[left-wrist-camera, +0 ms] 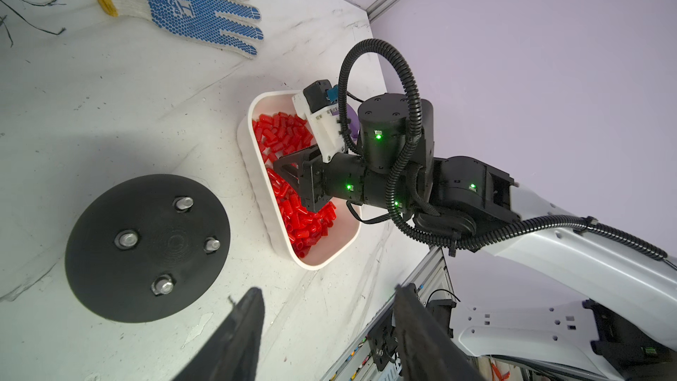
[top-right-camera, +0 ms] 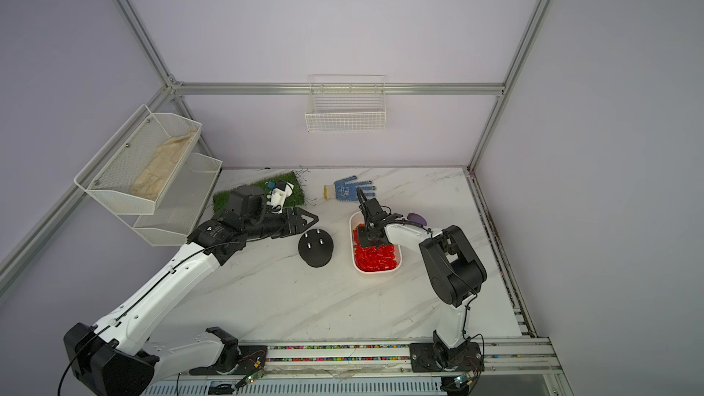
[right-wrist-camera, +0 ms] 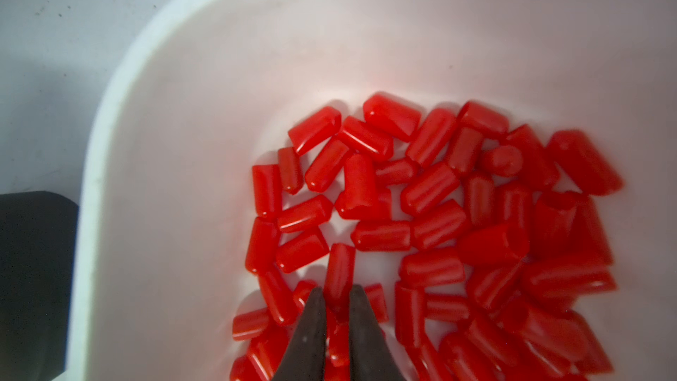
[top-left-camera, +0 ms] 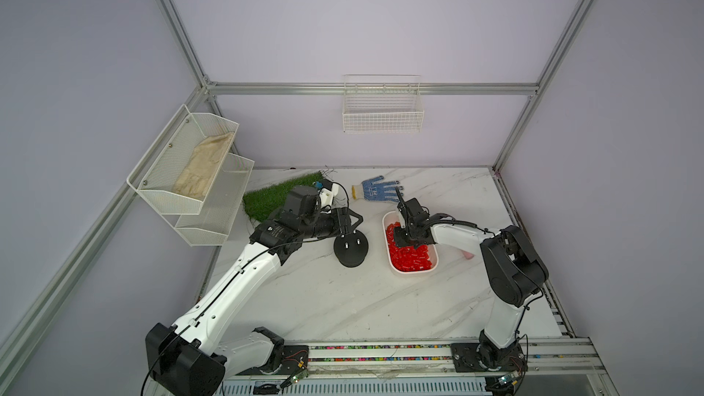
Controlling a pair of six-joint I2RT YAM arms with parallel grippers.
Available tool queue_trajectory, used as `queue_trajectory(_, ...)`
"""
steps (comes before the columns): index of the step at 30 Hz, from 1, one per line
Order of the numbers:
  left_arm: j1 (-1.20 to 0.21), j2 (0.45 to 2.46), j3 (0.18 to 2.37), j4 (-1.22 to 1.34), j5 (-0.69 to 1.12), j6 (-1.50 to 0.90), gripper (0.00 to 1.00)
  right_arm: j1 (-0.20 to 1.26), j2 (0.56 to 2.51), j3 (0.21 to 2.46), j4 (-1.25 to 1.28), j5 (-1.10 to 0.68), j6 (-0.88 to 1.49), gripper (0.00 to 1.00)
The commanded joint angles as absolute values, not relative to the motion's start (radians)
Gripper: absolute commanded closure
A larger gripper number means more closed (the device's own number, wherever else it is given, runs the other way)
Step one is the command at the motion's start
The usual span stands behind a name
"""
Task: Cover the protruding screws with screw protection sleeves
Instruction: Pick up the screw protection sleeve from the storage box.
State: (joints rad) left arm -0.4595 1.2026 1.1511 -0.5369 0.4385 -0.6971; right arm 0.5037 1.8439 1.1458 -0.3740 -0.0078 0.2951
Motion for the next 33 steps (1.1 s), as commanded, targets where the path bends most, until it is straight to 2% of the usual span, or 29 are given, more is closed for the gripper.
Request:
queue_trajectory(1, -0.461, 1.200, 1.122, -0.495, 0.433, -0.707, 0.42, 0.499, 1.816, 1.131, -0.387, 0.002, 0.292, 0.86)
queue_trajectory(9, -0.461, 1.191, 1.112, -0.494, 0.416, -0.707, 0.42, 0.498, 1.742, 1.139, -0.393, -0.018, 0.290, 0.90)
queue_trajectory(17, -0.458, 1.204, 1.132, -0.482, 0.401, -0.709, 0.41, 0.497, 1.512, 1.117, -0.386, -0.082, 0.235, 0.91)
queue_trajectory(25, -0.440, 1.237, 1.210, -0.472, 0.452, -0.704, 0.41, 0.498, 1.265, 1.062, -0.276, -0.304, 0.189, 0.90)
queue_trajectory(33, -0.427, 1.238, 1.245, -0.369, 0.611, -0.740, 0.41, 0.498, 1.171, 1.032, -0.186, -0.551, 0.192, 0.90)
